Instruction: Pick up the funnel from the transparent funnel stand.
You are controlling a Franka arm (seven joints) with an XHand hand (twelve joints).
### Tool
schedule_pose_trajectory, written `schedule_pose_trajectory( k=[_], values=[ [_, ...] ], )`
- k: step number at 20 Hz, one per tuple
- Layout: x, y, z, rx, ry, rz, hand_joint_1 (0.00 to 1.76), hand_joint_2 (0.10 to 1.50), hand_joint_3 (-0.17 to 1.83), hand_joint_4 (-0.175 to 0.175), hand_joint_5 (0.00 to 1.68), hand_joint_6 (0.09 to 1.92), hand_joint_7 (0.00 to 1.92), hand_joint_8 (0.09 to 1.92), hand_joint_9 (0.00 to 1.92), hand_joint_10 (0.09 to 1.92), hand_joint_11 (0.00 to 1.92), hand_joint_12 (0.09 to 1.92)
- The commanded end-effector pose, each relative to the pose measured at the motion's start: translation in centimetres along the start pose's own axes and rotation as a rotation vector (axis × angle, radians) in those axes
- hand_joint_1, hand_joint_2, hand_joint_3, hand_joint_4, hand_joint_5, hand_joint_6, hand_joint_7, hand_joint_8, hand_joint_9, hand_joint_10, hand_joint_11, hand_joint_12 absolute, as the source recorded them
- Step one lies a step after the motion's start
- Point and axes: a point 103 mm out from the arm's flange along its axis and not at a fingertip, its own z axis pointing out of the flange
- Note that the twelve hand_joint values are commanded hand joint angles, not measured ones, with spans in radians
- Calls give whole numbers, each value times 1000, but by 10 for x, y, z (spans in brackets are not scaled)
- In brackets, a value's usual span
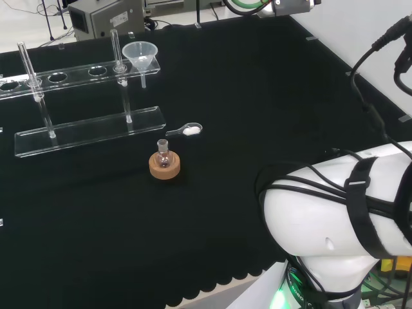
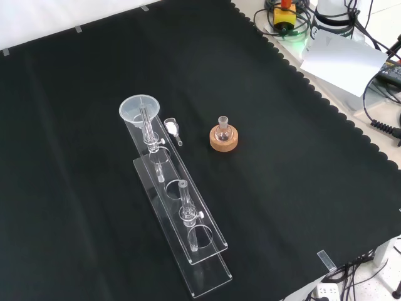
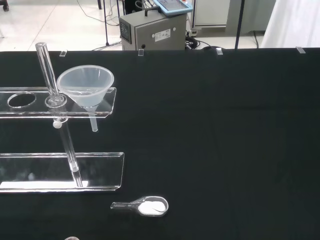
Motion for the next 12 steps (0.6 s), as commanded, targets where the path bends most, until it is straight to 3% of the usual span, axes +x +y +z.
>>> schedule_pose_trajectory(
  k=[1,4,12],
  values=[
    [-1,0,0,-8,-7,3,5,1130,548,9,176,221,53,566,258,640,255,1261],
    [-1,1,0,-11,-15,5,0,1194,424,10,229,90,52,542,260,621,228,1314],
    [-7,14,5,2,-14,24,0,1208,398,10,242,87,53,537,262,617,224,1320]
  ],
)
